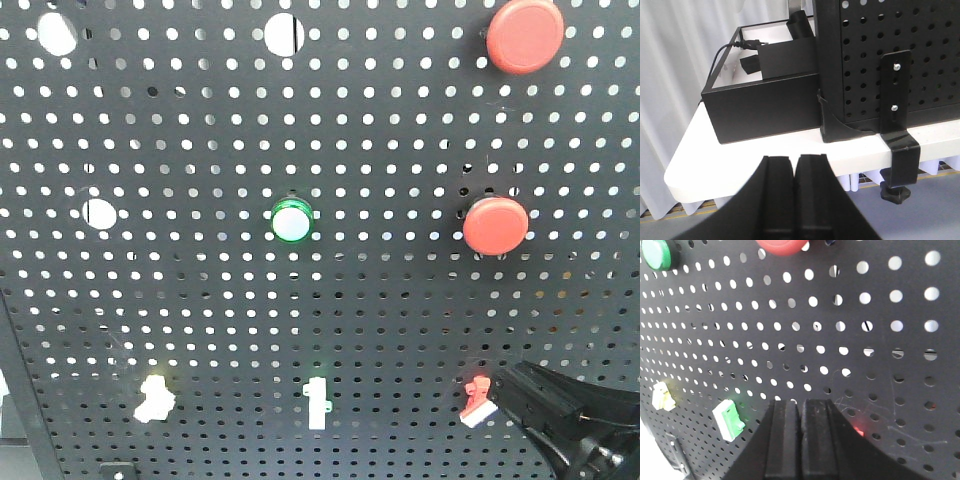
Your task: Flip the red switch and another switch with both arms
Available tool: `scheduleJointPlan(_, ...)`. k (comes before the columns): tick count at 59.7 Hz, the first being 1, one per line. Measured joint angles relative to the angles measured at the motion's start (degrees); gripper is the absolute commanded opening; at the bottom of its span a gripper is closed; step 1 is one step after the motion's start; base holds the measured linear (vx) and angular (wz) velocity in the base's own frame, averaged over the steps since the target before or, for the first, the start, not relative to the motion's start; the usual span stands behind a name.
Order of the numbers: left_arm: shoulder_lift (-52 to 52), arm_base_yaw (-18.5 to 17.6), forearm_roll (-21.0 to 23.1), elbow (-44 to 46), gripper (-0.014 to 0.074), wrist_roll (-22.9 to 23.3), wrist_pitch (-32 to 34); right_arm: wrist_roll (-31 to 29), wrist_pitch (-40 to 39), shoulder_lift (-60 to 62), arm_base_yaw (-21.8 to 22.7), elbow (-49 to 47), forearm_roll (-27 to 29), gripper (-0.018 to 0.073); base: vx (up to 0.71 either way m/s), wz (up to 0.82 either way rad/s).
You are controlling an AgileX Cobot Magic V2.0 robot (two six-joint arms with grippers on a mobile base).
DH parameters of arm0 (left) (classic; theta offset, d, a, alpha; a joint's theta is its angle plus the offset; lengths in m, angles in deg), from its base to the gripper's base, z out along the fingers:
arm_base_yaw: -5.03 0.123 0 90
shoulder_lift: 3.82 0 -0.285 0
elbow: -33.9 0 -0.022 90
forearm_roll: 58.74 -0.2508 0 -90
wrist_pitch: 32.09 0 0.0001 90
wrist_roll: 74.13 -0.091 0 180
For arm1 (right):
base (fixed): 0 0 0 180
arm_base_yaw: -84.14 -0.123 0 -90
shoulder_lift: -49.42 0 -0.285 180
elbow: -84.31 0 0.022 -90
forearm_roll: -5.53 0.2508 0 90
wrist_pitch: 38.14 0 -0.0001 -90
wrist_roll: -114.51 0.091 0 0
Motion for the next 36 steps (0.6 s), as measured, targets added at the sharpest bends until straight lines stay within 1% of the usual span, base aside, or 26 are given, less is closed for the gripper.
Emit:
scheduleJointPlan(3,0.0,0.0,0.0,0.0,0.0002,0.0,0.0,-1.15,-0.07,0.59,0.52,0.36,0.0,-0.0006,0.0,0.0)
scheduleJointPlan(7,0.0,0.0,0.0,0.0,0.0002,0.0,0.0,-3.94,0.0,2.94,2.3,1.62,0.0,-0.0006,0.0,0.0)
scheduleJointPlan(12,0.0,0.0,0.0,0.0,0.0002,0.0,0.0,-6.52,-0.06,9.05,5.96,4.77,-0.29,-0.0006,0.0,0.0)
scheduleJointPlan(16,0.0,0.0,0.0,0.0,0.0002,0.0,0.0,-7.33,-0.12,15.16,10.3,8.6,-1.96,-0.0006,0.0,0.0)
scheduleJointPlan(22,0.0,0.0,0.0,0.0,0.0002,0.0,0.0,-7.51,-0.41,26.85,18.25,15.44,-4.37,-0.0006,0.0,0.0)
scheduleJointPlan(29,0.0,0.0,0.0,0.0,0.0002,0.0,0.0,-7.51,2.01,40.07,26.97,23.63,-4.95,-0.0006,0.0,0.0)
scheduleJointPlan(32,0.0,0.0,0.0,0.0,0.0002,0.0,0.0,-7.51,3.65,43.75,29.72,26.88,-4.72,-0.0006,0.0,0.0)
scheduleJointPlan(36,0.0,0.0,0.0,0.0,0.0002,0.0,0.1,-7.37,6.07,45.46,31.94,29.88,-4.57,-0.0006,0.0,0.0)
